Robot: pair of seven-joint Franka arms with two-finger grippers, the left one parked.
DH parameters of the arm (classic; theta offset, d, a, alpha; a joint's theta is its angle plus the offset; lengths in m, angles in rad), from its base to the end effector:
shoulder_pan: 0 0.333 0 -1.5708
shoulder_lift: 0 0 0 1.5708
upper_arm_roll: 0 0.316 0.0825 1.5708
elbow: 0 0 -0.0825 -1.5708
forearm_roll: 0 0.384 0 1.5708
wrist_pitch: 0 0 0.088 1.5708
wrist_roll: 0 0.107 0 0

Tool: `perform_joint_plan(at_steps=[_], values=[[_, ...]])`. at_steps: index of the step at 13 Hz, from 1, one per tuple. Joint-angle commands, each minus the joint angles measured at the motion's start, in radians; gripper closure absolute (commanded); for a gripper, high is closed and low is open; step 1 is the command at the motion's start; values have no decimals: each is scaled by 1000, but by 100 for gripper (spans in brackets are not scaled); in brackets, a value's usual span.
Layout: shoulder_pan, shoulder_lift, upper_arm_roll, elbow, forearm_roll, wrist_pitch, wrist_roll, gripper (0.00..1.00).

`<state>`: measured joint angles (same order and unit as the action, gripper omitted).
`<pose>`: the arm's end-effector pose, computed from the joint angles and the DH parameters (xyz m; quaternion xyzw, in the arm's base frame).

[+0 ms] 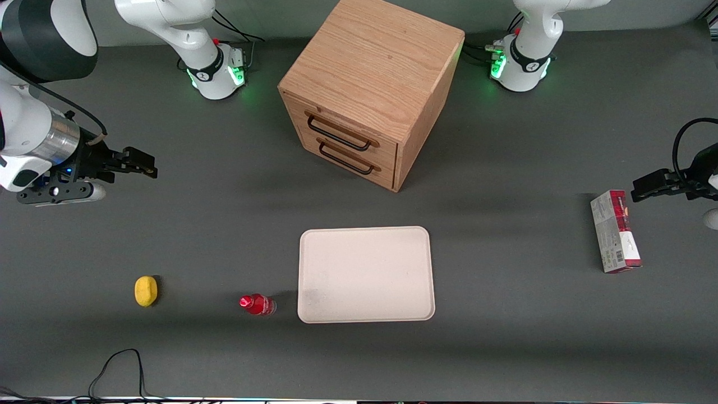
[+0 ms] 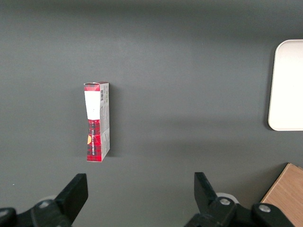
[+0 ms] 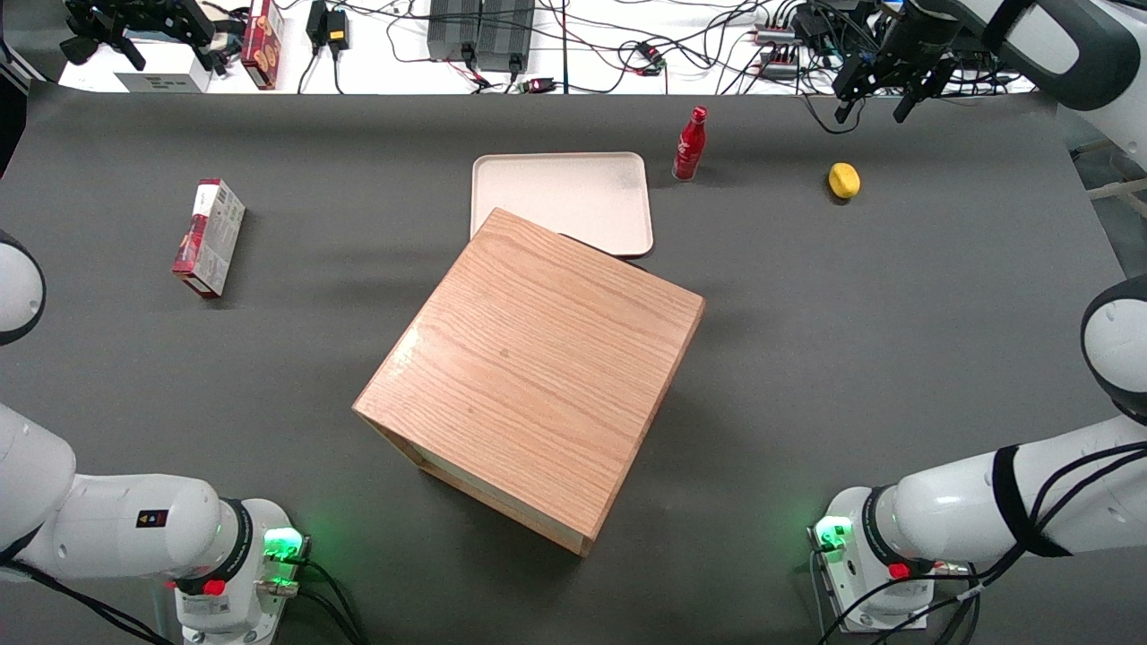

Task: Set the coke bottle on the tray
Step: 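Move the open right gripper down toward the red Coca-Cola bottle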

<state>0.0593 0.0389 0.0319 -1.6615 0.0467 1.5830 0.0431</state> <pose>0.5583 0.0557 0.5613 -0.9977 -0.0224 0.0601 0.0199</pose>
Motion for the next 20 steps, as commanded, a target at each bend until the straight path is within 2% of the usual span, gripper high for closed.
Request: perform_joint_plan(at_steps=[1,14,16,20], values=[[-21,7,16,23,22,-34,-22,0],[-21,33,11,45,25,-60,-6,0],[-1,105,16,124,25,-60,33,0],[129,359,16,472,19,-132,245,0]])
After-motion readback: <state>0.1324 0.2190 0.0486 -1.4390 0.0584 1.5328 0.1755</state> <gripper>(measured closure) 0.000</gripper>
